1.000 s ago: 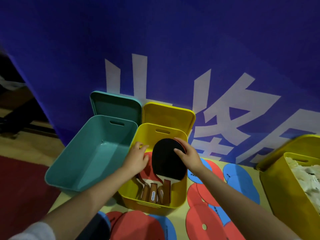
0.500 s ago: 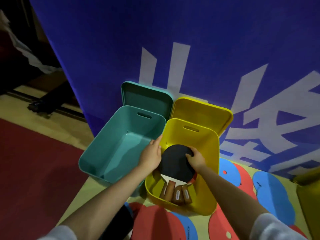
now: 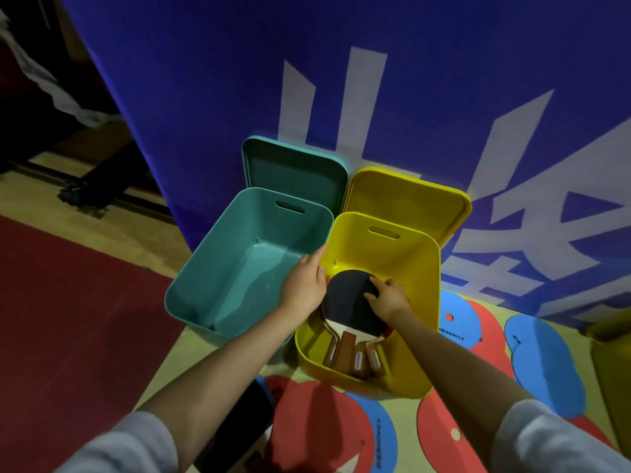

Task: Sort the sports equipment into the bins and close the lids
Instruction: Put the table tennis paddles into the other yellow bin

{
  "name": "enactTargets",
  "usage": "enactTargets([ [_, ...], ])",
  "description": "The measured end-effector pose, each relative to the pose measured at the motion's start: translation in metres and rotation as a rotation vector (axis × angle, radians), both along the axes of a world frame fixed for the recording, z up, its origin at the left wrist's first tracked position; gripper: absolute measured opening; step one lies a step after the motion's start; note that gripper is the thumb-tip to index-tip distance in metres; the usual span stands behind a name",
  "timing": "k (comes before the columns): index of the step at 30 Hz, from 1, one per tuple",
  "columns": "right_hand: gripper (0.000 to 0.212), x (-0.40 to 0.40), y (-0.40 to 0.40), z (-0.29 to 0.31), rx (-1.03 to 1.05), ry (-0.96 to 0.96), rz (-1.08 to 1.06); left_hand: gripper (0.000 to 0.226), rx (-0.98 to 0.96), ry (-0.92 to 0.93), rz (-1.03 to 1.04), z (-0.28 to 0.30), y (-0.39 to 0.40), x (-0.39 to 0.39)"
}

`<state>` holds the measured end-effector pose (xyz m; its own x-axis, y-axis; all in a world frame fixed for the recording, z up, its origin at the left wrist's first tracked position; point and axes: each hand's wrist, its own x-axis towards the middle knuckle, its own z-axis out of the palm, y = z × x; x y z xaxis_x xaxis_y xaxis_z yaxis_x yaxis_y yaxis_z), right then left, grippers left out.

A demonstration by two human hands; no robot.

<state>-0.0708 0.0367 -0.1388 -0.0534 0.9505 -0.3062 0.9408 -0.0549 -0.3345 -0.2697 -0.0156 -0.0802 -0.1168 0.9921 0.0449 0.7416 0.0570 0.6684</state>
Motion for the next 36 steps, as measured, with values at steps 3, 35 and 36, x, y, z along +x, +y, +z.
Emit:
enactTargets([
  [3,0.051,-0.008,-0.023,0.026,0.068,0.131,0.009,0.046,0.011,0.091,0.002,0.009,-0.006,-0.002],
  [35,0.034,0.0,-0.283,0.009,-0.175,0.594,0.096,0.035,-0.275,-0.185,0.472,-0.051,-0.277,-0.014],
  [36,0.038,-0.001,-0.284,0.003,-0.181,0.537,0.073,0.038,-0.319,-0.156,0.493,-0.056,-0.276,-0.019],
])
